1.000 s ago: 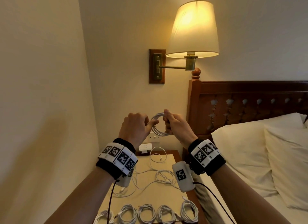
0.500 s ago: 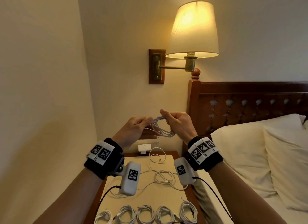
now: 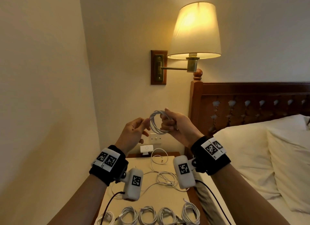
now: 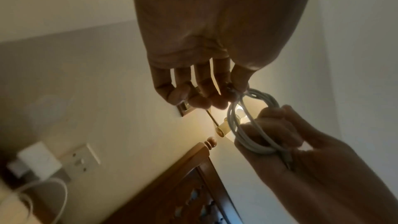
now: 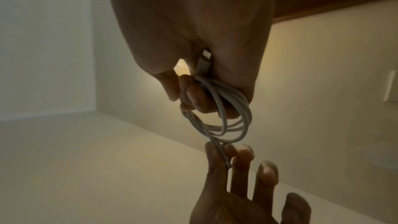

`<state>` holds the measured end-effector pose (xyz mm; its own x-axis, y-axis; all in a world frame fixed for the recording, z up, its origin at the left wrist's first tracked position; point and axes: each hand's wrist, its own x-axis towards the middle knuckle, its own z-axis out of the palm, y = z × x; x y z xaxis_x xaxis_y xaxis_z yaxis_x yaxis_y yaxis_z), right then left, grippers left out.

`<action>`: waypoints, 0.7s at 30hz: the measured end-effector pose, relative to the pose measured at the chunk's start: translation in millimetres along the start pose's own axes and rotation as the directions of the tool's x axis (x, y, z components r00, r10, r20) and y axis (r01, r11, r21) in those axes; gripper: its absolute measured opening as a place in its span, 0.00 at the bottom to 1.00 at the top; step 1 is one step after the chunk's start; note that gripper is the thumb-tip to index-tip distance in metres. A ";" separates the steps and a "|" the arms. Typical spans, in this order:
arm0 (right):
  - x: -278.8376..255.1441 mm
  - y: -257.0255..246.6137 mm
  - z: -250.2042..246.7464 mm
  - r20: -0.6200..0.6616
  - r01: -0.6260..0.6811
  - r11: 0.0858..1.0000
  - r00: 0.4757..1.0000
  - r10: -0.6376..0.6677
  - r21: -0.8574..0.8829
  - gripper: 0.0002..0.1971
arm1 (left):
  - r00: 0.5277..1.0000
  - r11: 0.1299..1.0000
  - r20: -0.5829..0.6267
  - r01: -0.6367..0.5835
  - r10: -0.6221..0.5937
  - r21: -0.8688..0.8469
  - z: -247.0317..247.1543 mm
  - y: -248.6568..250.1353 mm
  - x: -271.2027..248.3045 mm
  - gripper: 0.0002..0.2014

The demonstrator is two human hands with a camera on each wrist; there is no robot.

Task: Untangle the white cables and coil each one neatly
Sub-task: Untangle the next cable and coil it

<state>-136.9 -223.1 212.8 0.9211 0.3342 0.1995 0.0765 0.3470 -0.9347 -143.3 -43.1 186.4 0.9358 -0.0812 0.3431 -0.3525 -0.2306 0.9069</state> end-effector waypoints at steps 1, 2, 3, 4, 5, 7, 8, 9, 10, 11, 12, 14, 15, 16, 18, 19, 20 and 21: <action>0.2 1.5 1.5 -0.024 0.021 1.000 0.999 -0.020 0.017 0.14 | 1.000 0.998 0.000 0.023 -0.023 -0.050 2.1 -0.9 -1.6 0.16; -0.1 2.8 2.8 -0.052 0.036 0.999 0.998 -0.035 0.034 0.14 | 1.000 0.997 -0.008 0.027 -0.028 -0.070 3.4 -1.8 -2.6 0.15; -0.3 4.2 3.0 -0.078 0.045 0.998 0.996 -0.041 0.052 0.13 | 0.999 0.996 -0.023 0.028 -0.030 -0.089 4.9 -2.5 -3.4 0.15; -0.8 5.9 2.7 -0.096 0.045 0.996 0.995 -0.038 0.076 0.13 | 0.998 0.991 -0.039 0.040 -0.046 -0.131 6.9 -2.6 -3.6 0.15; -1.1 8.6 2.6 -0.100 0.038 0.994 0.995 -0.028 0.102 0.12 | 0.995 0.976 -0.048 0.072 -0.084 -0.204 9.4 -1.7 -4.0 0.15; -2.3 13.9 2.9 -0.090 0.017 0.990 0.996 -0.005 0.139 0.12 | 0.985 0.908 -0.023 0.149 -0.171 -0.391 13.7 0.8 -5.6 0.14; -2.4 15.9 2.6 -0.082 0.013 0.990 0.997 -0.002 0.140 0.13 | 0.981 0.871 -0.009 0.167 -0.193 -0.463 14.6 1.9 -6.3 0.14; -2.4 17.4 1.7 -0.074 0.016 0.993 0.997 -0.007 0.120 0.13 | 0.980 0.846 -0.007 0.169 -0.200 -0.506 14.5 2.5 -6.8 0.14; -2.2 18.2 0.1 -0.069 0.025 0.996 0.997 -0.019 0.085 0.13 | 0.980 0.830 -0.012 0.163 -0.200 -0.534 13.4 2.4 -6.9 0.13; -1.9 18.8 -2.4 -0.071 0.036 0.998 0.997 -0.033 0.041 0.13 | 0.979 0.821 -0.017 0.159 -0.201 -0.548 11.8 2.7 -7.1 0.13; -1.8 19.2 -5.5 -0.078 0.044 0.999 0.996 -0.044 -0.005 0.14 | 0.979 0.818 -0.021 0.157 -0.202 -0.554 10.3 3.3 -7.2 0.13; -1.9 19.4 -12.2 -0.104 0.059 0.986 0.992 -0.075 -0.154 0.15 | 0.980 0.828 -0.043 0.138 -0.192 -0.543 8.0 5.2 -6.4 0.13; -2.1 19.5 -15.1 -0.112 0.070 0.964 0.989 -0.102 -0.255 0.15 | 0.982 0.846 -0.064 0.120 -0.179 -0.519 7.2 6.7 -6.0 0.13; -3.0 19.9 -17.5 -0.105 0.087 0.938 0.986 -0.128 -0.335 0.16 | 0.983 0.863 -0.081 0.104 -0.165 -0.495 6.4 7.8 -5.8 0.13; -5.0 21.2 -21.8 -0.072 0.110 0.919 0.986 -0.148 -0.379 0.19 | 0.984 0.864 -0.069 0.108 -0.162 -0.492 5.3 8.8 -6.1 0.10; -6.1 21.2 -24.0 -0.052 0.111 0.916 0.989 -0.141 -0.386 0.20 | 0.983 0.843 -0.036 0.133 -0.178 -0.522 4.8 8.5 -6.6 0.08; -7.3 20.4 -26.6 -0.025 0.105 0.909 0.992 -0.126 -0.404 0.20 | 0.980 0.817 0.003 0.168 -0.199 -0.552 4.0 7.6 -6.9 0.08; -8.3 19.2 -29.2 0.008 0.096 0.897 0.995 -0.103 -0.432 0.19 | 0.975 0.795 0.037 0.201 -0.220 -0.572 2.8 6.8 -7.2 0.07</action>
<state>-132.0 -244.7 184.6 0.9054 0.3035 0.2969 0.3221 -0.0355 -0.9460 -152.4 -46.8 189.4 0.9900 -0.0640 0.1255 -0.0949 0.3553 0.9299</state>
